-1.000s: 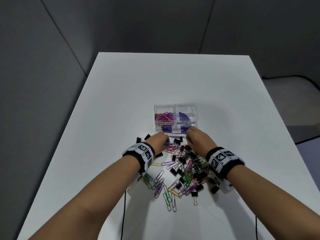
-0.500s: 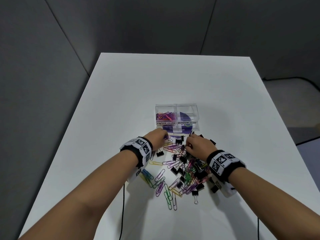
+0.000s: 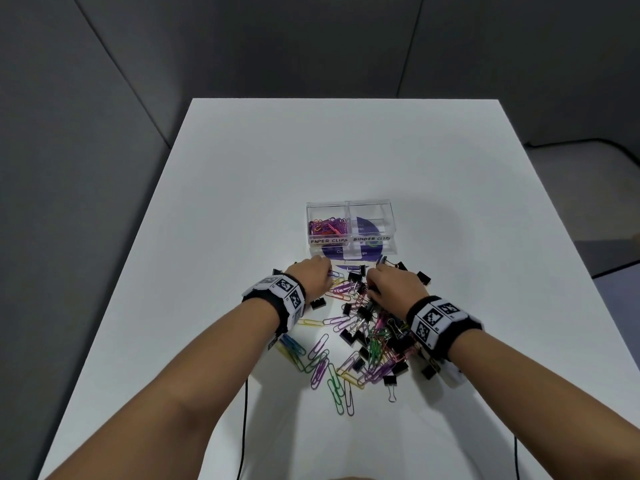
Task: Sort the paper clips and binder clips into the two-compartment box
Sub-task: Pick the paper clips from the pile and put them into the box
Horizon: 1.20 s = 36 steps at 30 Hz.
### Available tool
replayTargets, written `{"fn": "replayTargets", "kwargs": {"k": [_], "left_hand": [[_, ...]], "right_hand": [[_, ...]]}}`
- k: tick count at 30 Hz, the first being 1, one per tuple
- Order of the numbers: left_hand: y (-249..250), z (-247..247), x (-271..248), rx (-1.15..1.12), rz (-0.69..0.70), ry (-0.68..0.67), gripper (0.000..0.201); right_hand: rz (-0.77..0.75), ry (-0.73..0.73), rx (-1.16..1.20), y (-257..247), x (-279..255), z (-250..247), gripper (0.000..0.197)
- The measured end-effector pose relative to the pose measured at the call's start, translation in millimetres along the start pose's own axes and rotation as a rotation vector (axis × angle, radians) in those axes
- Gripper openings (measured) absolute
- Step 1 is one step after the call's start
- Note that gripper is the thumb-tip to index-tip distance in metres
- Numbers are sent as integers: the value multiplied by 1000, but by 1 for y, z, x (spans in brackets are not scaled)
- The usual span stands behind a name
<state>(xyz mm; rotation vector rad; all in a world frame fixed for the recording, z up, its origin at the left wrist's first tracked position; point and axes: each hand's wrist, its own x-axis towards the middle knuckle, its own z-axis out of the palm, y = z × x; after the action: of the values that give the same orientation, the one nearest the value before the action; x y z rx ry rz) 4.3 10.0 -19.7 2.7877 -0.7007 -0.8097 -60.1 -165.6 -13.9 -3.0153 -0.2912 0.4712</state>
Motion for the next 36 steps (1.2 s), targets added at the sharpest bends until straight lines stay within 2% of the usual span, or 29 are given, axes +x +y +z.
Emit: {"fn": "replayTargets", "kwargs": {"k": [5, 9, 16, 22, 27, 31, 36], "left_hand": [[3, -1, 2, 94, 7, -16, 39], [3, -5, 1, 80, 32, -7, 43], [8, -12, 2, -4, 41, -7, 33], [3, -12, -12, -128, 67, -9, 40], [-13, -18, -21, -139, -4, 16, 26], [-28, -19, -27, -54, -99, -25, 34], [-34, -16, -40, 102, -109, -26, 36]], "right_hand": [[-51, 44, -12, -2, -4, 2, 24], [-6, 31, -39, 3, -7, 5, 28], [39, 25, -9, 5, -8, 5, 26], [72, -16, 73, 3, -7, 4, 19], [76, -18, 209, -5, -3, -12, 4], [66, -46, 244, -16, 12, -25, 31], [47, -148, 269, -35, 28, -26, 28]]}}
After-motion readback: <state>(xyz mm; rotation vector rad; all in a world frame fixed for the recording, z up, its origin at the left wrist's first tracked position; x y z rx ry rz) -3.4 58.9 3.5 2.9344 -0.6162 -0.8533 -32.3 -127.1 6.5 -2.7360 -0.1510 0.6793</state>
